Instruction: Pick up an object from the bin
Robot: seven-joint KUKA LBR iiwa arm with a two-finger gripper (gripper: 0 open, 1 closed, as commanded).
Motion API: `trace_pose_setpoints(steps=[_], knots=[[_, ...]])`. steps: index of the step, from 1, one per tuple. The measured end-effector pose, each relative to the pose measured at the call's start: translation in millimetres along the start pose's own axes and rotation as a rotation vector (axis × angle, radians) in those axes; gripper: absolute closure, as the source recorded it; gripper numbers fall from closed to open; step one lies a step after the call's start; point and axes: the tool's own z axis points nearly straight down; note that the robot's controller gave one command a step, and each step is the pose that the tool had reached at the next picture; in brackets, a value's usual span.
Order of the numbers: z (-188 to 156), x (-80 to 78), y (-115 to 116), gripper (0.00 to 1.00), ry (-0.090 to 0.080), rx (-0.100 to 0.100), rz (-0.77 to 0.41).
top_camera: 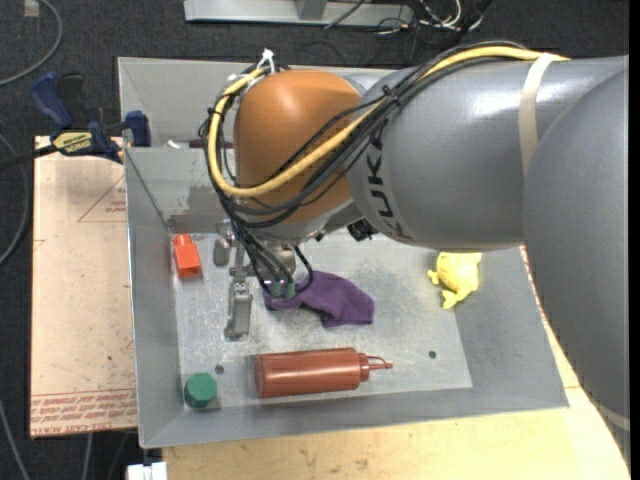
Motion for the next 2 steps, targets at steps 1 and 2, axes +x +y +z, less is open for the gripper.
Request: trace_pose_setpoints(steps=[1, 2], knots=[[-4.7, -1.5, -1.2, 0.00, -0.007, -0.001, 0.004], [7.4, 6.6, -33.8, 0.00, -0.007, -0.003, -0.059]])
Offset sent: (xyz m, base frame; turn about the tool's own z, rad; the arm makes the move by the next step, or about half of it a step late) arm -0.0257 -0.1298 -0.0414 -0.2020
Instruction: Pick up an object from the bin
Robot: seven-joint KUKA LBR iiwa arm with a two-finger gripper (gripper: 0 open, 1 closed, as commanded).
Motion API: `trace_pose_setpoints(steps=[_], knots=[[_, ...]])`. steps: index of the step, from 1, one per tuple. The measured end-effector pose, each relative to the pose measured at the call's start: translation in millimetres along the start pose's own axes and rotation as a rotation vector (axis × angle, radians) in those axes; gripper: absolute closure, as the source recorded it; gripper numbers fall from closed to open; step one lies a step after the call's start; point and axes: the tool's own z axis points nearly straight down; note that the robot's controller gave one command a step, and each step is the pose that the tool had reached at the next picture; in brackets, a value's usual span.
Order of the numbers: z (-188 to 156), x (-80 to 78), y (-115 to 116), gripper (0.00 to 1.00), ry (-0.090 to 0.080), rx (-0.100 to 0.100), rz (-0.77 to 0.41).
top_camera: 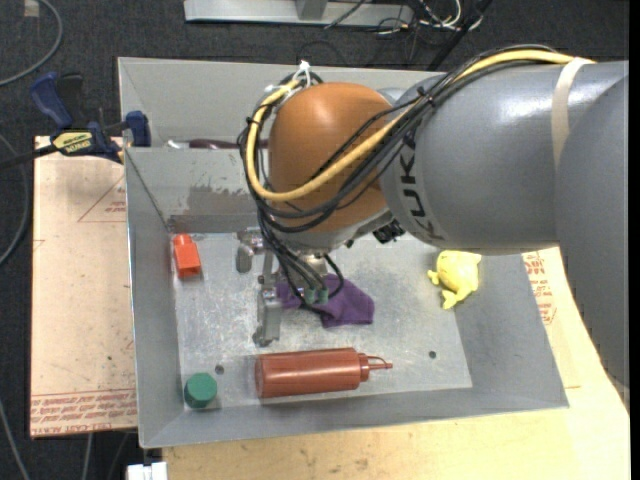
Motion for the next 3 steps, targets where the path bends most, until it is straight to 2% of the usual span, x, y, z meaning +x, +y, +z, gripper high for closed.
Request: trace_pose_setpoints(steps=[1, 2, 3], knots=[[36.7, 38.5, -40.0, 0.00, -0.002, 0.002, -0.075], [52.5, 48.2, -53.9, 0.00, 0.004, 0.001, 0.018], [125.2, 55.3, -54.7, 1.00, -0.029, -0.004, -0.177]])
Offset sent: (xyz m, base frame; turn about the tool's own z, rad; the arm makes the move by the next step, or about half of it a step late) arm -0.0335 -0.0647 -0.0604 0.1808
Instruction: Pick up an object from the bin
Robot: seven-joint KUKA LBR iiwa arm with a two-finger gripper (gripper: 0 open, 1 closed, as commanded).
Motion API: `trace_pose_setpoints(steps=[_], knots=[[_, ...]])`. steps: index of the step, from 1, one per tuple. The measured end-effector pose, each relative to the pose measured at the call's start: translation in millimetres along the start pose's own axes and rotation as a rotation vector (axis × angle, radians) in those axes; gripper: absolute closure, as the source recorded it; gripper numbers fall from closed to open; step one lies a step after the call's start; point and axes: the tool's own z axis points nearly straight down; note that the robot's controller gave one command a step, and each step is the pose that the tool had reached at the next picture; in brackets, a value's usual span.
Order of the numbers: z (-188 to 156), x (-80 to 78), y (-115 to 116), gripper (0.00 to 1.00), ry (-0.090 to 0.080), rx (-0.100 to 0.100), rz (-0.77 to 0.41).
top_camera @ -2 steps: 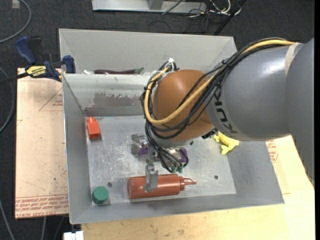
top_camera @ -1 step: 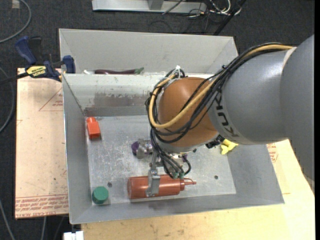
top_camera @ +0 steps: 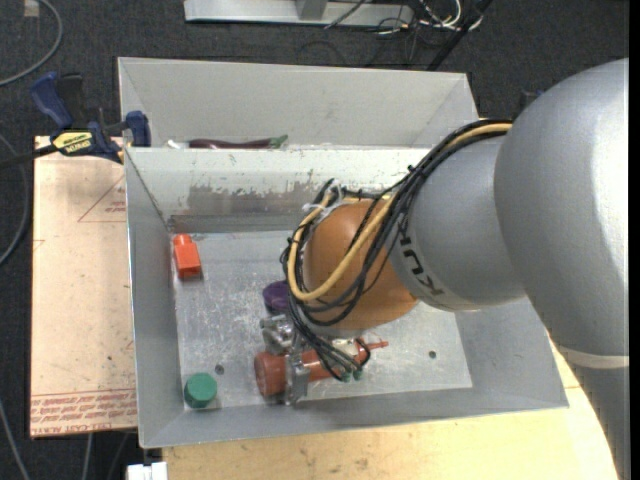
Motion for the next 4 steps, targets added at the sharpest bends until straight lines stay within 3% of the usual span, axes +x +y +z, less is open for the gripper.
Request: trace_pose_setpoints(steps=[1, 2, 3, 4], knots=[[0.1, 0.1, 0.0, 1.00, 0.000, 0.000, 0.000], [-84.4, -4.4, -41.6, 1.00, -0.002, -0.001, -0.453], [-84.3, -4.3, -41.5, 1.00, -0.002, -0.002, -0.454], [-44.2, -5.7, -54.6, 1.00, -0.011, 0.000, -0.449]])
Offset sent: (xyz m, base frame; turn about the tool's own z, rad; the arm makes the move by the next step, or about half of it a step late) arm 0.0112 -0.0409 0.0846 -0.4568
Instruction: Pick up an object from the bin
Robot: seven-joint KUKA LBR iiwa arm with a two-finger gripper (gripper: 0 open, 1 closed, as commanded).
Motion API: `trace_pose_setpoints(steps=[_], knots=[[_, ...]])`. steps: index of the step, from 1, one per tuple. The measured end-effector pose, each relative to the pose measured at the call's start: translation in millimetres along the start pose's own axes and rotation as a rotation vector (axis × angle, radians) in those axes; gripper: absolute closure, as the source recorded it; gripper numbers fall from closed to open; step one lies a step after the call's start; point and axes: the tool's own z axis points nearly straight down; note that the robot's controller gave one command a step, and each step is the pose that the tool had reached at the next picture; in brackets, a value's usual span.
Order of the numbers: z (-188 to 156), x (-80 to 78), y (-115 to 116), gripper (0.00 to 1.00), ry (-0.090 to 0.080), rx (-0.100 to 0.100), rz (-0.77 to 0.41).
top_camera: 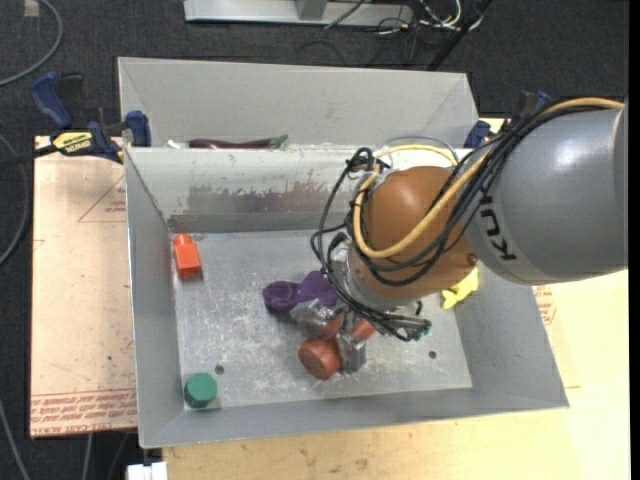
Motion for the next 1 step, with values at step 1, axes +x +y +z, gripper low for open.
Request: trace_pose_setpoints(steps=[1], knots=[[-162.6, -11.3, 2.4, 1.00, 0.008, -0.006, -0.038]])
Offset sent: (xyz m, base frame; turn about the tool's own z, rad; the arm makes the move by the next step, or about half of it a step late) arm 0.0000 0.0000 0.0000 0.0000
